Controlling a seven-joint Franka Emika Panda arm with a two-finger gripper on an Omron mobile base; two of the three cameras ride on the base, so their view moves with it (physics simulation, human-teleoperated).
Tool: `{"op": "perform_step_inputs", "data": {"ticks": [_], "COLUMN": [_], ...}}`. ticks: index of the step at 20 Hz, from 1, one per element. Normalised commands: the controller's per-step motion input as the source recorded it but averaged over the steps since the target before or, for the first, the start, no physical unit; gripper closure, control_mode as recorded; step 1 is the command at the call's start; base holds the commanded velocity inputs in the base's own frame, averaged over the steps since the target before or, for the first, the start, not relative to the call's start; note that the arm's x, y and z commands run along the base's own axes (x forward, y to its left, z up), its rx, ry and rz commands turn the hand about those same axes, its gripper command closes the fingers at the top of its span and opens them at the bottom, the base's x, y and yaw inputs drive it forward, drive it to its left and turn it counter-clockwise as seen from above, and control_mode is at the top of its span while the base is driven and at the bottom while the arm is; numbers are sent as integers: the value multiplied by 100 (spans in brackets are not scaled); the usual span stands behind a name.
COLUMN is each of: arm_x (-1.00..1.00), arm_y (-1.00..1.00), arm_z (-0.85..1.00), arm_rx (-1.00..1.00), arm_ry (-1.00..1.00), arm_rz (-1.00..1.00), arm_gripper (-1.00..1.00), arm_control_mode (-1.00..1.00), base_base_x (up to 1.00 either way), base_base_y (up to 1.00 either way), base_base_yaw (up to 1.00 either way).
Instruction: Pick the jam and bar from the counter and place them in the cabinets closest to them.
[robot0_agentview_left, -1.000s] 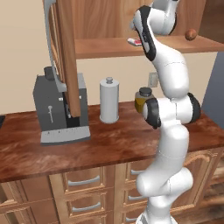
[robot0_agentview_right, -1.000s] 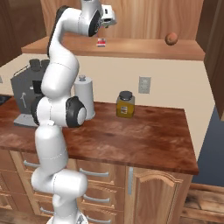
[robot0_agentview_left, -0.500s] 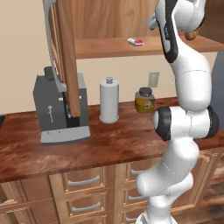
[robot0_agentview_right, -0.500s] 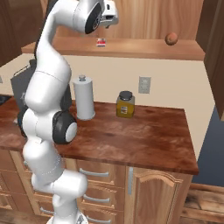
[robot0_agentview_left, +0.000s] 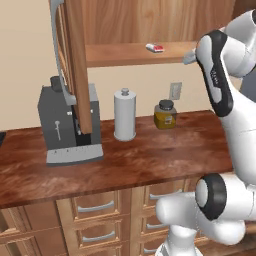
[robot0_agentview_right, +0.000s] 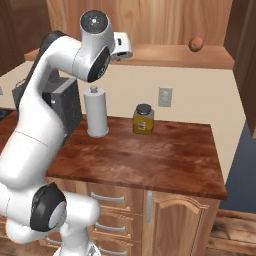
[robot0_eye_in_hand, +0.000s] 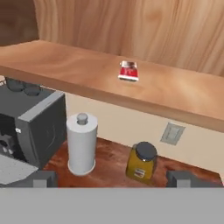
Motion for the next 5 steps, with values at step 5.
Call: {"op": "perform_step_inputs", "data": {"ticks": [5], "arm_x": [-100], "arm_y": [0], "arm_z": [-100], "arm_rx": [-11], "arm_ry": [-14], "arm_rz": [0], "arm_gripper": [-100], "arm_control_mode": [-100], "base_base_x": [0], "base_base_y": [0], "base_base_yaw": [0]}}
